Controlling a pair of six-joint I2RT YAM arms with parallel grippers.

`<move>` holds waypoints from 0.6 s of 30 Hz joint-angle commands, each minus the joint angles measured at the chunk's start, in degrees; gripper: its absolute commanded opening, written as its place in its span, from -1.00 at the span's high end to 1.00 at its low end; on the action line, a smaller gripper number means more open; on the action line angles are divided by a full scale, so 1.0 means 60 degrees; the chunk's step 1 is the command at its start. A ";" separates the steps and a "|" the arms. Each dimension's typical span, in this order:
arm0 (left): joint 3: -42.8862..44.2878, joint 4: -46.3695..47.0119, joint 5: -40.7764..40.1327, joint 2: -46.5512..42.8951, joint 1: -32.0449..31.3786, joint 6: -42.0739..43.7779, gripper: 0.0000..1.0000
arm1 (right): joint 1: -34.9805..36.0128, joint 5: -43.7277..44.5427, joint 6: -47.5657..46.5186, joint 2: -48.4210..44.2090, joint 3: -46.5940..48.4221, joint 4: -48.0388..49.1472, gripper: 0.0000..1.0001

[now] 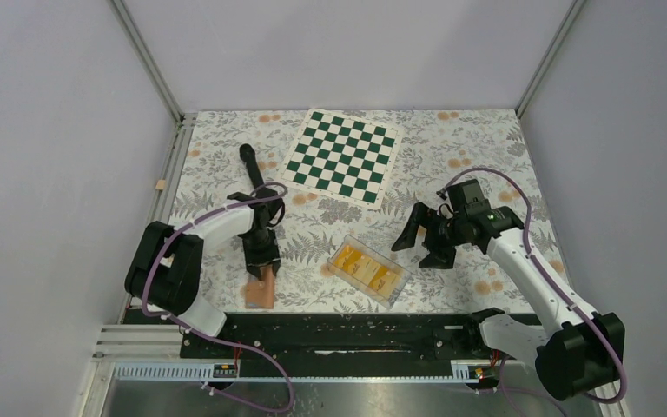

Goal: Put the credit cards into the card holder
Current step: Move the card holder to the corner of the board.

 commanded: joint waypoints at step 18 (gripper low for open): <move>-0.0284 0.0952 0.1411 -0.1814 -0.0203 -0.0632 -0.80 | 0.0462 -0.0005 -0.0566 0.0230 0.0889 -0.0439 -0.97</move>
